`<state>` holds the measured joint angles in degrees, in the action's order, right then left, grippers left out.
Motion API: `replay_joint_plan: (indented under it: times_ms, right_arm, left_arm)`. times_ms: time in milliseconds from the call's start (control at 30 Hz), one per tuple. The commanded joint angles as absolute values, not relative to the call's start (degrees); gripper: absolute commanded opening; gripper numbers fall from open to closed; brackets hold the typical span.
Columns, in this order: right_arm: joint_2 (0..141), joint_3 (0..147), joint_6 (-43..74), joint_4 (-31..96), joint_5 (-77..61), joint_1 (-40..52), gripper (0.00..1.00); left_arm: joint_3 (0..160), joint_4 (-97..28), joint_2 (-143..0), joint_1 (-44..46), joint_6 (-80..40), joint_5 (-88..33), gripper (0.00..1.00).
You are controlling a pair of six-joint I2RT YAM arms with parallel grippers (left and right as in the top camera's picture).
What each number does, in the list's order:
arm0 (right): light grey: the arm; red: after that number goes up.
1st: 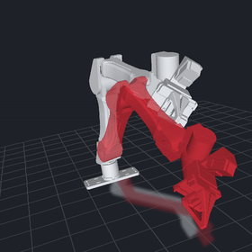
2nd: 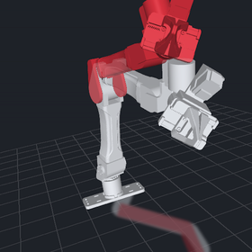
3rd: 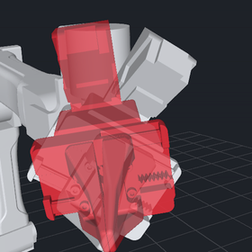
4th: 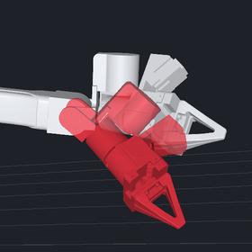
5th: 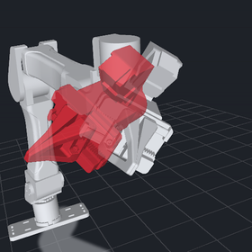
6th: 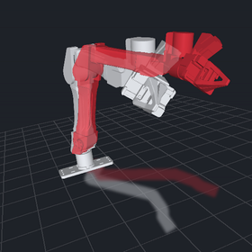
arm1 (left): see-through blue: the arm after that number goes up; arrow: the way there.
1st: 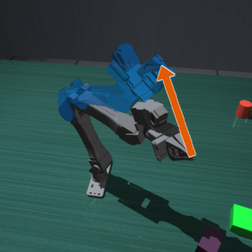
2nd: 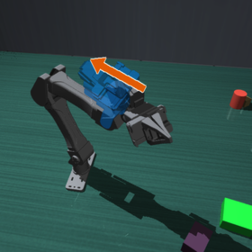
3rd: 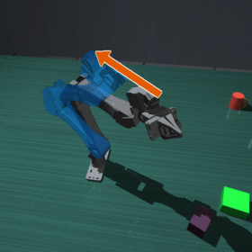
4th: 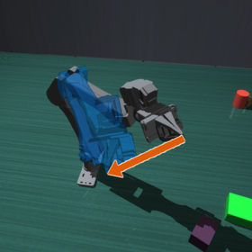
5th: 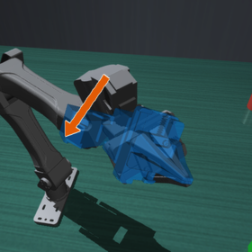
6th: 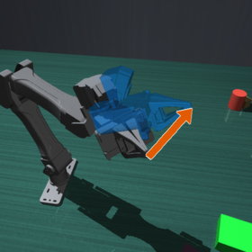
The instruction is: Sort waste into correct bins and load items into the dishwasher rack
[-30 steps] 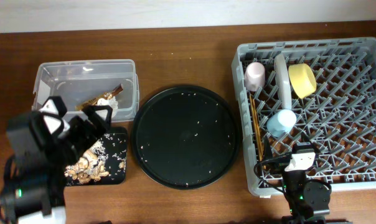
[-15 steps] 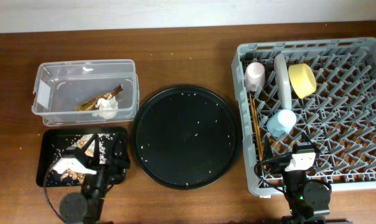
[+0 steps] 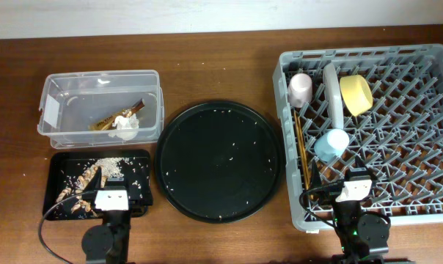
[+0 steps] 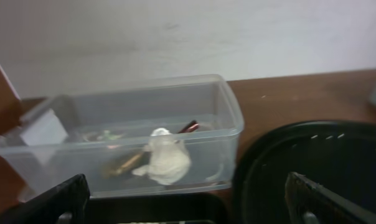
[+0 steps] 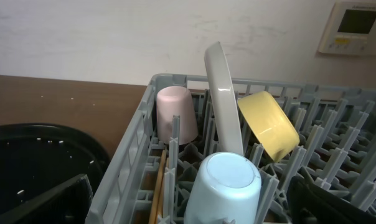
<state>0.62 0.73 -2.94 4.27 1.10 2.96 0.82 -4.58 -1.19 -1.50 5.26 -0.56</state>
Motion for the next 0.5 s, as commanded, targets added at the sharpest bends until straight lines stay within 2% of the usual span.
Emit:
replay_joint_plan:
  times_ms: [0,233,467]
  right_arm:
    - [0.19,0.32,-2.26,4.49,1.80,2.55,0.98]
    - [0.19,0.32,-2.26,4.49,1.80,2.55,0.98]
    - [0.19,0.32,-2.28,4.49,1.80,2.55,0.98]
  left_arm:
    - [0.51,-4.84,-0.49,-1.28,13.63,1.78,0.99]
    - [0.51,-4.78,-0.27,-1.30,11.38,1.93,0.99]
    - [0.51,-4.40,-0.27,-2.79,-1.72,4.56,0.99]
